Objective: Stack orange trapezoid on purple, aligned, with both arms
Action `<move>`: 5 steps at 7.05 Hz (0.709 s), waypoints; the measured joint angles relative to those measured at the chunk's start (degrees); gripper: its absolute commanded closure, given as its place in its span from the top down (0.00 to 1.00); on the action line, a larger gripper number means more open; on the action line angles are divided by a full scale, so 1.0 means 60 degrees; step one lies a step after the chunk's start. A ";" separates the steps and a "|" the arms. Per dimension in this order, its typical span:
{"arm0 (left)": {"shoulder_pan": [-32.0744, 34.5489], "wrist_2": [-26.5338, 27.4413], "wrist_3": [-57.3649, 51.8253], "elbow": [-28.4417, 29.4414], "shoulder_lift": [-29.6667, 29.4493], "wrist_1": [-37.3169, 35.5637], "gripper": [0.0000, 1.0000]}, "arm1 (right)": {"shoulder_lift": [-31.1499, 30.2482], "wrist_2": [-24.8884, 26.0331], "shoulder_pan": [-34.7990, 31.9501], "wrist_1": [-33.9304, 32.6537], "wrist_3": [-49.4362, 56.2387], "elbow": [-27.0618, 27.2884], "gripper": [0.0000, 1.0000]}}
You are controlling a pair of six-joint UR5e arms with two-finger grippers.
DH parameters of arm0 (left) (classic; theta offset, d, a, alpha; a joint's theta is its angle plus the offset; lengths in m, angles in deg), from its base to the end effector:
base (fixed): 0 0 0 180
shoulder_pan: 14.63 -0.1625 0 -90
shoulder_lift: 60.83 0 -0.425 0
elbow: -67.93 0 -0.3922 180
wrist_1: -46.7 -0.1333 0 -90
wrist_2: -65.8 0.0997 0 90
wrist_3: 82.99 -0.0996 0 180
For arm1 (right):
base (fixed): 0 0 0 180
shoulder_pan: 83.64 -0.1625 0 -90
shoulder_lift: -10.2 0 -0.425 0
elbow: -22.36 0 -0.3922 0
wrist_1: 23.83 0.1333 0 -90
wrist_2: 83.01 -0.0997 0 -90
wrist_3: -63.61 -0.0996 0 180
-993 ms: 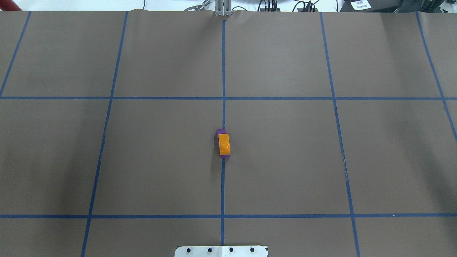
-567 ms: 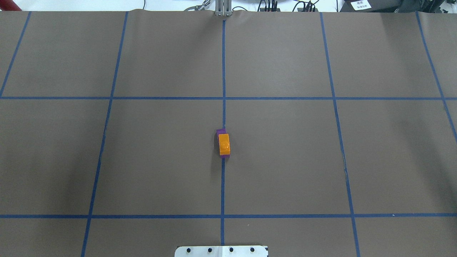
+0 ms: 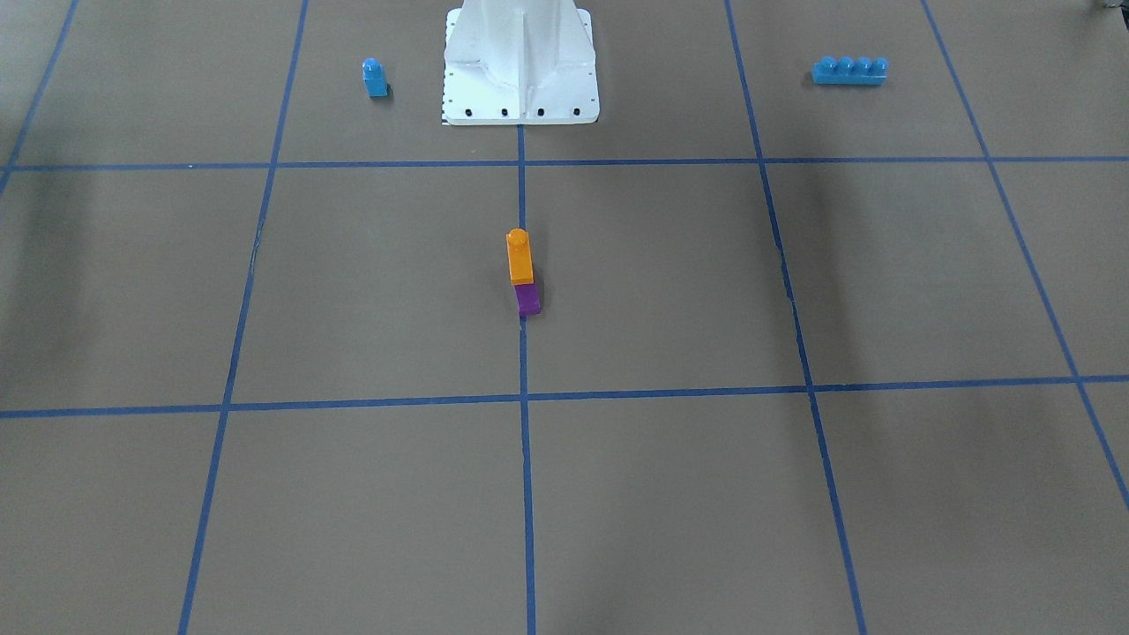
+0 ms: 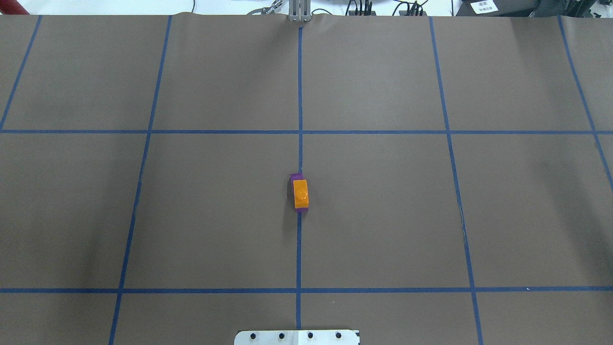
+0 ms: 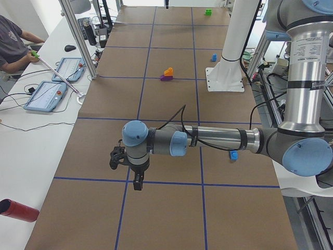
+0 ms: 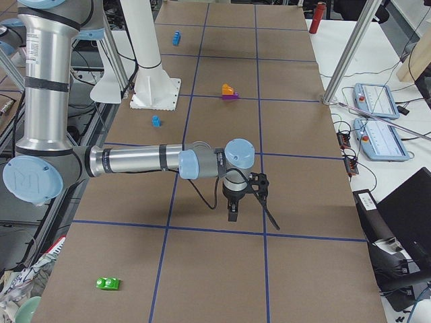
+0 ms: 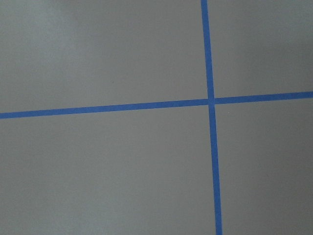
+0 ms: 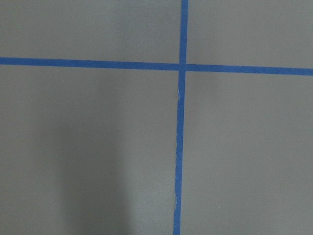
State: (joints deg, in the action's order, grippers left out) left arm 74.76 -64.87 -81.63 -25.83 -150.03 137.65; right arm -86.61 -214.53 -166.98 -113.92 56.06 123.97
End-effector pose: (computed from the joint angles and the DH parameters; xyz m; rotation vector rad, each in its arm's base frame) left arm -0.0632 -0.4911 0.6358 0.0531 0.7105 0.0117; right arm 0.0151 -0.4507 0.6178 -0.0116 -0.7284 -0.0149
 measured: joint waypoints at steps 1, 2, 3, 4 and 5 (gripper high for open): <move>-0.0193 0.0019 0.0127 -0.0111 -0.0008 -0.0035 1.00 | 0.0008 -0.0059 0.0002 0.0004 0.0018 -0.0059 1.00; -0.0283 0.0049 0.0193 -0.0259 -0.0013 -0.0110 1.00 | 0.0050 -0.0050 0.0002 0.0010 0.0021 -0.0124 1.00; -0.0329 0.0068 0.0235 -0.0294 -0.0015 -0.0142 1.00 | 0.0090 -0.0026 0.0000 0.0013 0.0017 -0.0183 1.00; -0.0365 0.0070 0.0230 -0.0221 -0.0016 -0.0107 1.00 | 0.0108 -0.0009 -0.0005 0.0014 0.0012 -0.0218 1.00; -0.0431 0.0044 0.0220 -0.0111 -0.0009 -0.0025 1.00 | 0.0099 0.0019 -0.0010 0.0015 -0.0012 -0.0246 1.00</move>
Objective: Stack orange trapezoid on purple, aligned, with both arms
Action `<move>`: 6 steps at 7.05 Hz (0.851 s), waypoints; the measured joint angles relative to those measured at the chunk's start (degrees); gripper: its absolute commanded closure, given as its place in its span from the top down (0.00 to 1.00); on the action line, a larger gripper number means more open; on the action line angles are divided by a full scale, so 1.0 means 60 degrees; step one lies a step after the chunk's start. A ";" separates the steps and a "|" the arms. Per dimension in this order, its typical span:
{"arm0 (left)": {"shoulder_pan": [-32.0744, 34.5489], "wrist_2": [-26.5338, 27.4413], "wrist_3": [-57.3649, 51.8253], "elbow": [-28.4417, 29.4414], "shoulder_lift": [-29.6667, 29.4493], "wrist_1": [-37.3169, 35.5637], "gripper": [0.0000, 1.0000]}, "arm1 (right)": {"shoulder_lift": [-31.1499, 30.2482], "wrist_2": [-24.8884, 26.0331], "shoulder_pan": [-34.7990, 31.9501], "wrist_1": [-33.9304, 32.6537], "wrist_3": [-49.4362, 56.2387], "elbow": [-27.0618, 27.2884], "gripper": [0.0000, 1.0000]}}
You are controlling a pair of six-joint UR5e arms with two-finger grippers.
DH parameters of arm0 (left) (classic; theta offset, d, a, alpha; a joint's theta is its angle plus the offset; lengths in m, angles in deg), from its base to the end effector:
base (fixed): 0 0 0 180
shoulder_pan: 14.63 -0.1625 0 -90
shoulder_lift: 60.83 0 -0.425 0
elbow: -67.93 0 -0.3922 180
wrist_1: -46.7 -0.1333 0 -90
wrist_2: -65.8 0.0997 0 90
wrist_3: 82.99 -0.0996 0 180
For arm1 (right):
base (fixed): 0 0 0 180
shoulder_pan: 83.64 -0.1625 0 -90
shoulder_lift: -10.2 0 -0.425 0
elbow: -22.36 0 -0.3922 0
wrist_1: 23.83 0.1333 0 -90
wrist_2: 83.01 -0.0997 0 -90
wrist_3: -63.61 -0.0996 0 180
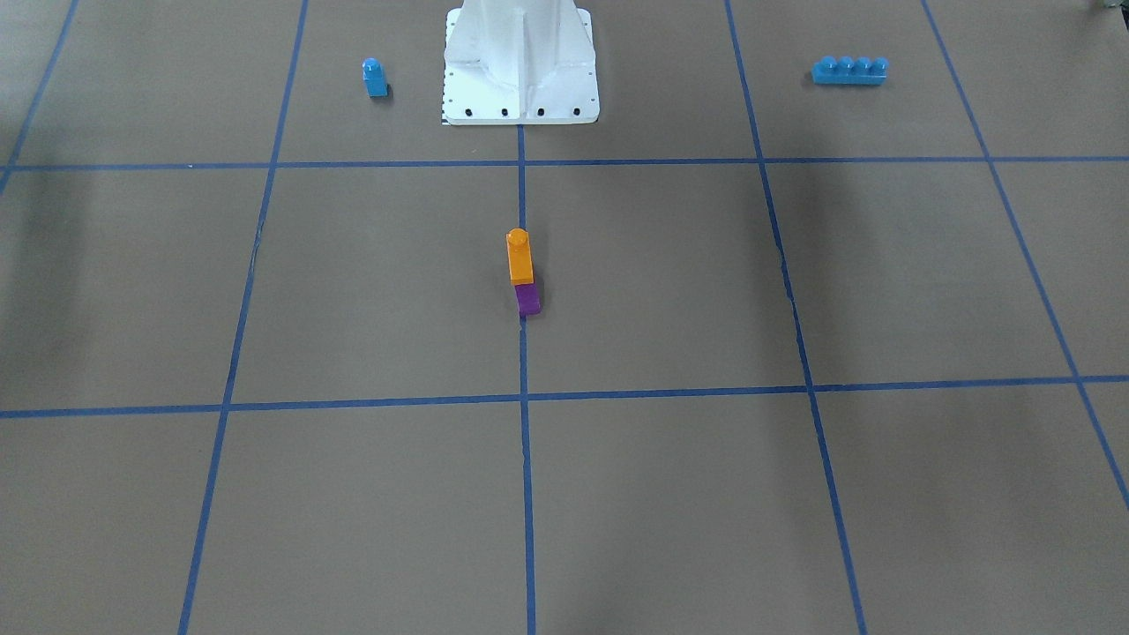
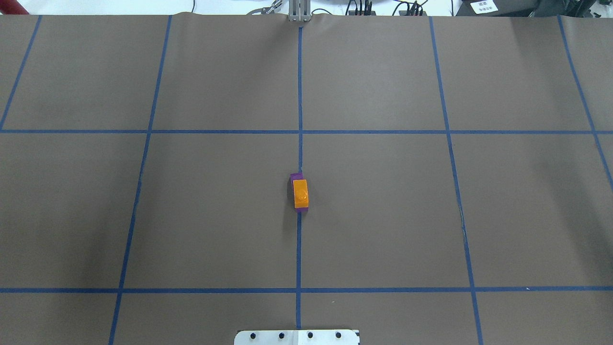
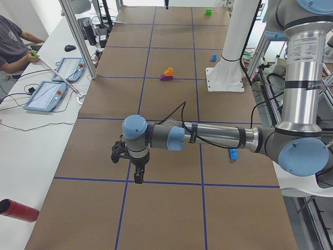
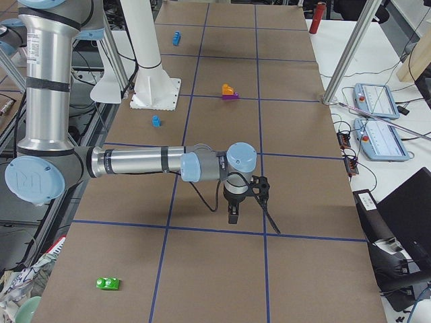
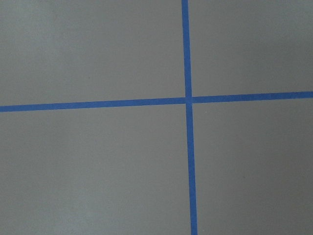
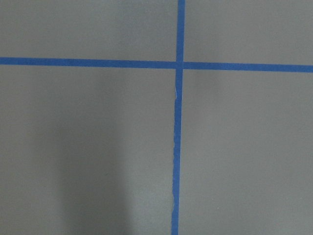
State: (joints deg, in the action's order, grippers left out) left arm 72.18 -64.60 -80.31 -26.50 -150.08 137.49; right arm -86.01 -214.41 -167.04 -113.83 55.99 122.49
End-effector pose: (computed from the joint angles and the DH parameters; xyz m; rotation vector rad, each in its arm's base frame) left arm -0.0413 -0.4942 0.6301 0.0386 0.7077 0.0360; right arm 0.0153 -0.4547 0.6259 -0.0245 -0.7248 -0.0077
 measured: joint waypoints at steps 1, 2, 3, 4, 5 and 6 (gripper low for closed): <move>-0.0113 -0.0016 0.0002 0.0056 0.0023 0.0046 1.00 | -0.0038 0.0024 -0.0001 -0.0003 -0.0047 -0.0003 1.00; -0.0285 -0.0016 0.0002 0.0110 0.0053 0.0053 1.00 | -0.0088 0.0029 -0.0002 -0.0006 -0.0065 -0.0023 1.00; -0.0468 -0.0006 0.0033 0.0179 0.0076 0.0036 1.00 | -0.0113 0.0031 -0.0002 -0.0004 -0.0054 -0.0048 1.00; -0.0553 0.0006 0.0049 0.0223 0.0101 0.0038 1.00 | -0.0134 0.0029 -0.0002 -0.0001 -0.0052 -0.0061 1.00; -0.0583 0.0005 0.0052 0.0222 0.0110 0.0045 1.00 | -0.0160 0.0025 0.0000 -0.0003 -0.0055 -0.0067 1.00; -0.0590 -0.0121 0.0049 0.0190 0.0110 0.0053 1.00 | -0.0165 0.0028 0.0002 -0.0009 -0.0055 -0.0104 1.00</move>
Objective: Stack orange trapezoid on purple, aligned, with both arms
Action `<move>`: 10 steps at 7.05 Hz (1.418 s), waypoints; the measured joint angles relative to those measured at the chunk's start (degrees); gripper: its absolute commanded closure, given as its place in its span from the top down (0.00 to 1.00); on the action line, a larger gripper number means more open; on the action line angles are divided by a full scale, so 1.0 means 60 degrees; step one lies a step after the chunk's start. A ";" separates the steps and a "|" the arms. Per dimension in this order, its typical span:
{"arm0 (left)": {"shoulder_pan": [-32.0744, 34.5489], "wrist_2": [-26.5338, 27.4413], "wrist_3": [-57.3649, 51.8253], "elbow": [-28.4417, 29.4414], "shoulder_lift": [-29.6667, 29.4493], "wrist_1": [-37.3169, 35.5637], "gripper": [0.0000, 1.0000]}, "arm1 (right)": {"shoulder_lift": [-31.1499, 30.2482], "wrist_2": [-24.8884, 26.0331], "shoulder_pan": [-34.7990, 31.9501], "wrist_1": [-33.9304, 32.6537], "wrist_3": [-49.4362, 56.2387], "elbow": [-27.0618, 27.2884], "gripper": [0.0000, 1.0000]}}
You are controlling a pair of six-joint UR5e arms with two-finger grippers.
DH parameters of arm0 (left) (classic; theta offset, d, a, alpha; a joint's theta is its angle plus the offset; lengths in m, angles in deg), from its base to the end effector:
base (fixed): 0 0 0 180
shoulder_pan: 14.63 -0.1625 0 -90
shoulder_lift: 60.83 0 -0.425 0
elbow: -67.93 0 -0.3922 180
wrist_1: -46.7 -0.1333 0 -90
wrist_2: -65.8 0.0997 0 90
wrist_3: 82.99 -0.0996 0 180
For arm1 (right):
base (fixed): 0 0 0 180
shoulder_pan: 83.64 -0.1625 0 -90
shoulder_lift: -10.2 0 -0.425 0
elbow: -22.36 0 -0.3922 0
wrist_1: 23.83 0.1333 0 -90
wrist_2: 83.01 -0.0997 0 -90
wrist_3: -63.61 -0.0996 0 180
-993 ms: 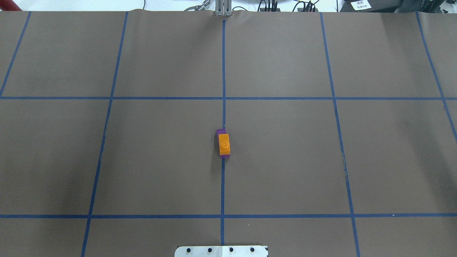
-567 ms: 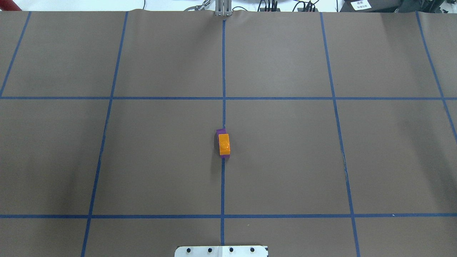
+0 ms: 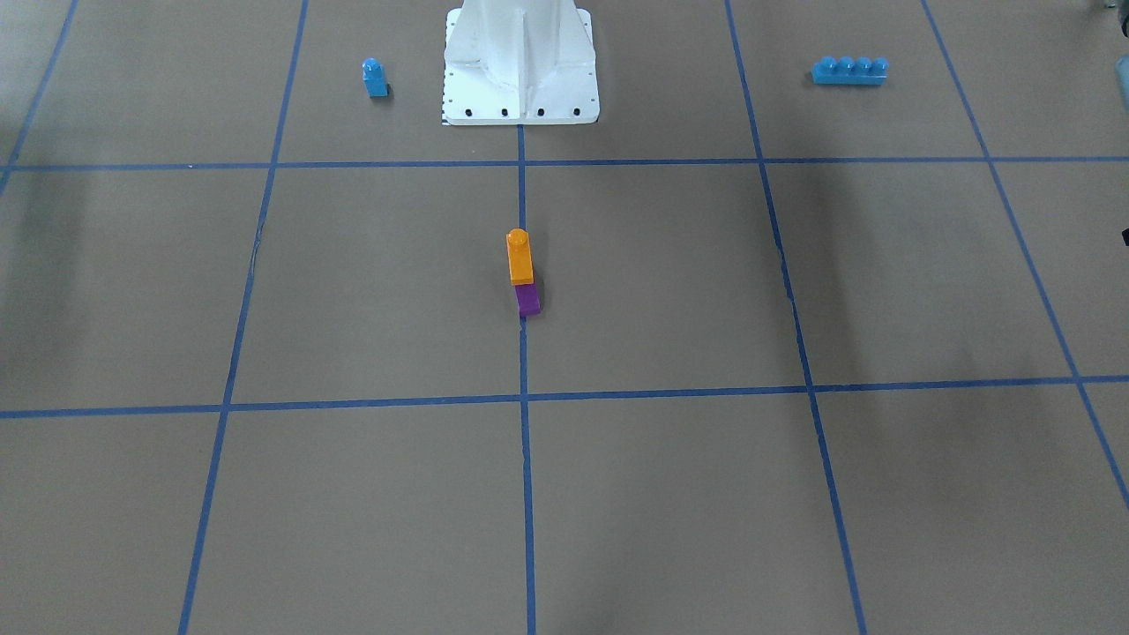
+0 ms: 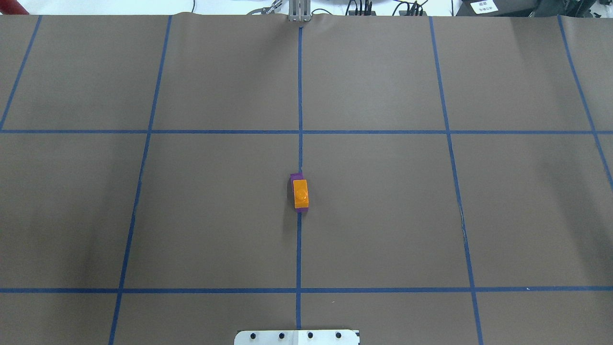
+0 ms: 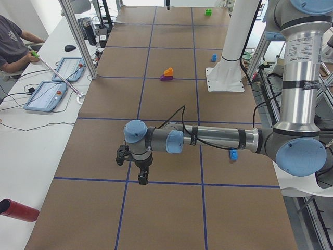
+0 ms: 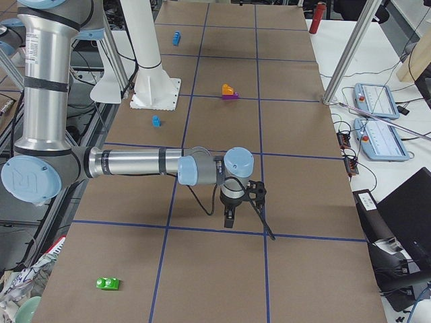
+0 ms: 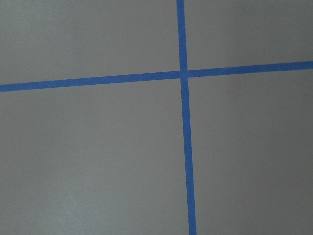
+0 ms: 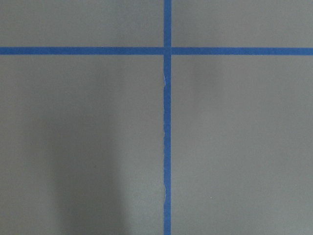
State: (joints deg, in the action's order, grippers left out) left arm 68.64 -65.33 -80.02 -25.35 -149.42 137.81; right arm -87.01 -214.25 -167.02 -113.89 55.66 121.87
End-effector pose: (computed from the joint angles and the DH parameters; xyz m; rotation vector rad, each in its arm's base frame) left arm -0.0105 -0.4896 0.6443 -0.0111 0.7195 0.0814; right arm 0.0163 -0.4460 0.6393 -0.0542 -0.7186 0.0081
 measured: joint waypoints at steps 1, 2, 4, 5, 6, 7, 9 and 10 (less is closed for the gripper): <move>-0.0001 -0.0358 -0.0007 -0.0068 0.0005 0.0011 1.00 | 0.0024 0.0009 0.0000 -0.0001 0.0002 -0.0035 1.00; 0.0002 -0.0776 -0.0017 -0.0163 0.0007 0.0014 1.00 | 0.0062 0.0031 -0.0002 0.0005 0.0006 -0.0065 1.00; 0.0041 -0.1017 -0.0078 -0.0386 0.0021 0.0073 1.00 | 0.0191 0.0229 -0.0004 0.0009 0.0003 -0.0065 1.00; 0.0073 -0.0936 -0.0085 -0.0496 0.0003 0.0103 1.00 | 0.0262 0.0311 -0.0004 0.0009 0.0008 -0.0042 1.00; 0.0092 -0.0777 -0.0069 -0.0544 -0.0047 0.0120 1.00 | 0.0308 0.0352 -0.0004 0.0009 0.0016 -0.0008 1.00; 0.0108 -0.0696 -0.0040 -0.0559 -0.0082 0.0149 1.00 | 0.0339 0.0373 -0.0004 0.0010 0.0019 0.0014 1.00; 0.0135 -0.0651 -0.0012 -0.0566 -0.0073 0.0212 1.00 | 0.0404 0.0370 -0.0004 0.0009 0.0005 0.0008 1.00; 0.0169 -0.0647 -0.0003 -0.0553 -0.0056 0.0220 1.00 | 0.0417 0.0358 -0.0004 0.0010 -0.0011 -0.0001 1.00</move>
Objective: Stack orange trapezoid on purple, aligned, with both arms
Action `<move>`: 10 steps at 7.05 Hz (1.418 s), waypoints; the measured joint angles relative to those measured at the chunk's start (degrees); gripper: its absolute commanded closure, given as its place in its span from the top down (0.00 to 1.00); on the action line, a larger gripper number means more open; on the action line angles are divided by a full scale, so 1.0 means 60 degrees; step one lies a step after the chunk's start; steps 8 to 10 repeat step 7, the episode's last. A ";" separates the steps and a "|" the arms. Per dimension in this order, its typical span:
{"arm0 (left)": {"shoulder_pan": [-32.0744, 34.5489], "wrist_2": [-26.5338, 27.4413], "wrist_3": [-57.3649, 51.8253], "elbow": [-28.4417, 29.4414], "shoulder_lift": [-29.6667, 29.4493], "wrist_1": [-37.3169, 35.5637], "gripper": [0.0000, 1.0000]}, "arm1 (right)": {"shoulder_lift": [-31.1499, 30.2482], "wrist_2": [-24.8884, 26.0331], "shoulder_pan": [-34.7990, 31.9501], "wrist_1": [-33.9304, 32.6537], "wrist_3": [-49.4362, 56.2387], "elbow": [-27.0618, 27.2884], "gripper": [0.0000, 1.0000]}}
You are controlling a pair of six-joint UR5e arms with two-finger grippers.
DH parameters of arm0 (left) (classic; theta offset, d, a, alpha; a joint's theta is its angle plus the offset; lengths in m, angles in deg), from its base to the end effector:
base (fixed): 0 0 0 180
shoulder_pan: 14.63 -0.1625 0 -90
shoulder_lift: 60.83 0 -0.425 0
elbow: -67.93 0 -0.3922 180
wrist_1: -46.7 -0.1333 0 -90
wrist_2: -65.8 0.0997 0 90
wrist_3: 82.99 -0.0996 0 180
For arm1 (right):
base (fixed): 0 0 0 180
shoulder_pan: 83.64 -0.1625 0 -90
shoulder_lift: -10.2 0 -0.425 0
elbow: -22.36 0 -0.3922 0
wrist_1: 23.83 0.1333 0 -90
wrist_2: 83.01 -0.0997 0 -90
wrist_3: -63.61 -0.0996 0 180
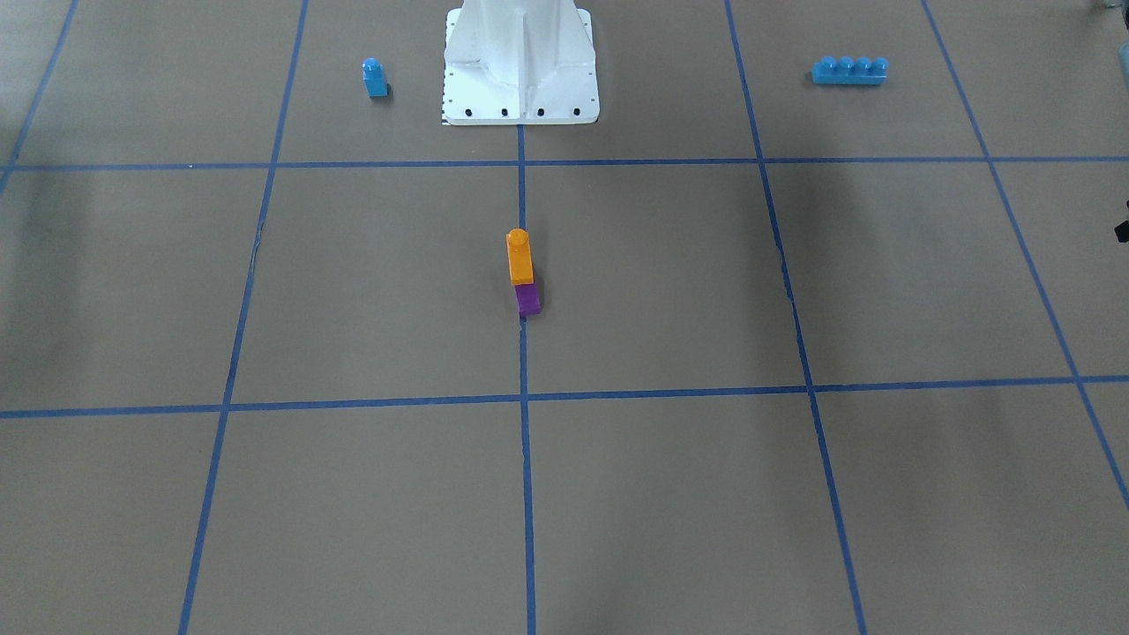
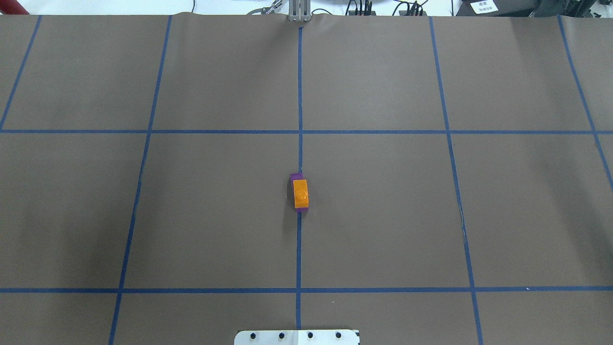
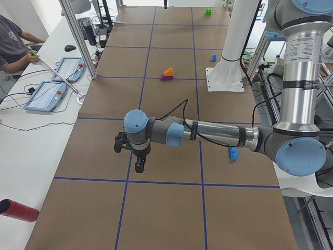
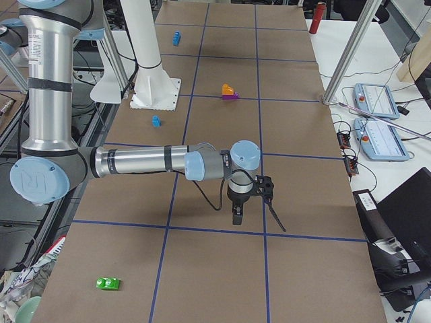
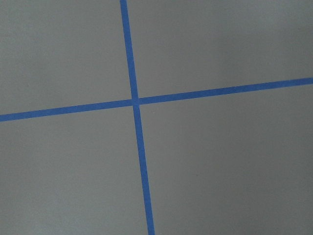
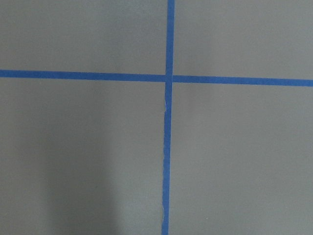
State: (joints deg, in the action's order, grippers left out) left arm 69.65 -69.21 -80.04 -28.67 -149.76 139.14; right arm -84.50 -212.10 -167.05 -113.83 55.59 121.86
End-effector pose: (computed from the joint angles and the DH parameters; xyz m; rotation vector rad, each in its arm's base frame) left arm -0.0136 -0.4948 0.6055 0.0722 0.7923 0.1004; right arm 0.0170 -0.4669 0.6219 -0.0069 -0.6865 -0.0046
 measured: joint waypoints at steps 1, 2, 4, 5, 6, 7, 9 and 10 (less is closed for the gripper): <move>0.0040 0.0001 0.0004 0.0027 -0.0001 0.0003 1.00 | 0.0004 -0.0011 0.0000 0.0000 0.0002 0.0004 1.00; 0.0064 -0.0001 0.0009 0.0024 -0.0013 0.0004 1.00 | -0.0003 -0.0015 0.0000 0.0000 0.0033 0.0033 1.00; 0.0112 -0.0002 0.0010 -0.0005 -0.0019 -0.0005 1.00 | -0.0043 -0.0015 -0.0018 0.0000 0.0076 0.0110 1.00; 0.0133 0.0000 0.0007 -0.0003 -0.0015 -0.0008 1.00 | -0.0043 -0.0005 -0.0040 0.0000 0.0066 0.0196 1.00; 0.0140 0.0001 0.0006 0.0011 0.0000 -0.0009 1.00 | -0.0074 0.0005 -0.0067 0.0000 0.0050 0.0318 1.00; 0.0145 0.0002 0.0006 0.0031 0.0016 -0.0010 1.00 | -0.0125 0.0009 -0.0090 -0.0003 0.0035 0.0404 1.00; 0.0145 0.0002 0.0006 0.0031 0.0016 -0.0010 1.00 | -0.0125 0.0009 -0.0090 -0.0003 0.0035 0.0404 1.00; 0.0145 0.0002 0.0006 0.0031 0.0016 -0.0010 1.00 | -0.0125 0.0009 -0.0090 -0.0003 0.0035 0.0404 1.00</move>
